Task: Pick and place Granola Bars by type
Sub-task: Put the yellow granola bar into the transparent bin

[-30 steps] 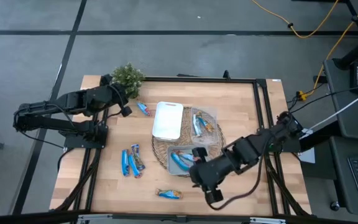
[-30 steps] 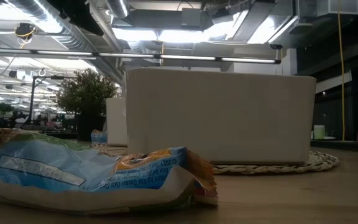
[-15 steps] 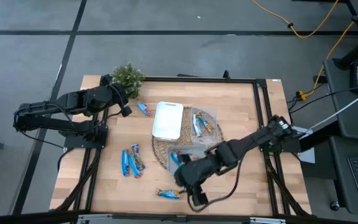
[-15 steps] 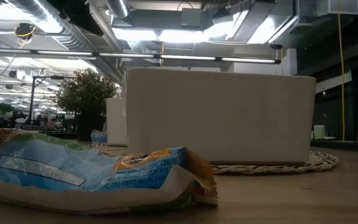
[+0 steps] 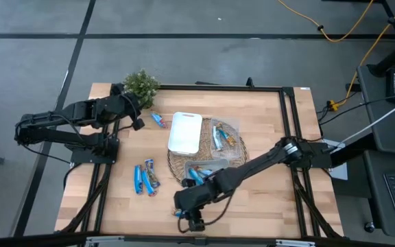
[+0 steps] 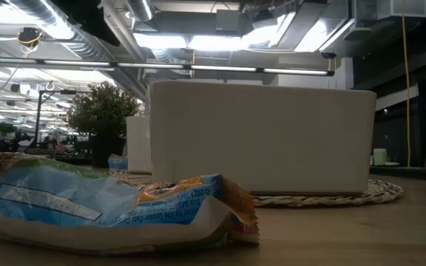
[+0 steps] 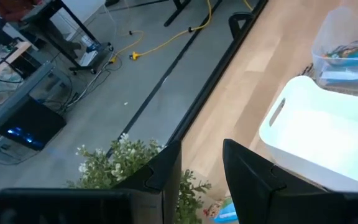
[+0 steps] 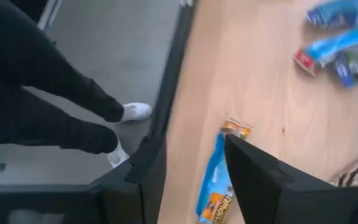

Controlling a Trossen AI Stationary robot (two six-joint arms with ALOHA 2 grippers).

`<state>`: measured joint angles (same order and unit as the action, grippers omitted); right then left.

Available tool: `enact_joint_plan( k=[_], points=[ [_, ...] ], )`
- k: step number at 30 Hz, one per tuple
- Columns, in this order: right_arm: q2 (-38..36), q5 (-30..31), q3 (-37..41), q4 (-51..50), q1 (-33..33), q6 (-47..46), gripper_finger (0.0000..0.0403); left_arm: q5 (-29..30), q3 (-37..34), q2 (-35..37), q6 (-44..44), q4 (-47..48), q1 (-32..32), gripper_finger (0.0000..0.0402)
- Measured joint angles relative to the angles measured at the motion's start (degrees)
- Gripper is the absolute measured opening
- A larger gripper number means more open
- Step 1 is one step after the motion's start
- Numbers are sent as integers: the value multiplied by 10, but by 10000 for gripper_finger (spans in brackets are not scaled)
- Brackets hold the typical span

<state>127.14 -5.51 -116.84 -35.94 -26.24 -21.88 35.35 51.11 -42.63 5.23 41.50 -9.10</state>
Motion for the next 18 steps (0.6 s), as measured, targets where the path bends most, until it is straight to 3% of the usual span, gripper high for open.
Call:
enact_joint_plan(
  k=[12,18],
  points=[
    [61,-4,0,-4,-4,-82,286,-27,0,0,0,0,0,112],
    [89,3,0,-49,-6,-118,297,-35,0,0,0,0,0,112]
  ],
)
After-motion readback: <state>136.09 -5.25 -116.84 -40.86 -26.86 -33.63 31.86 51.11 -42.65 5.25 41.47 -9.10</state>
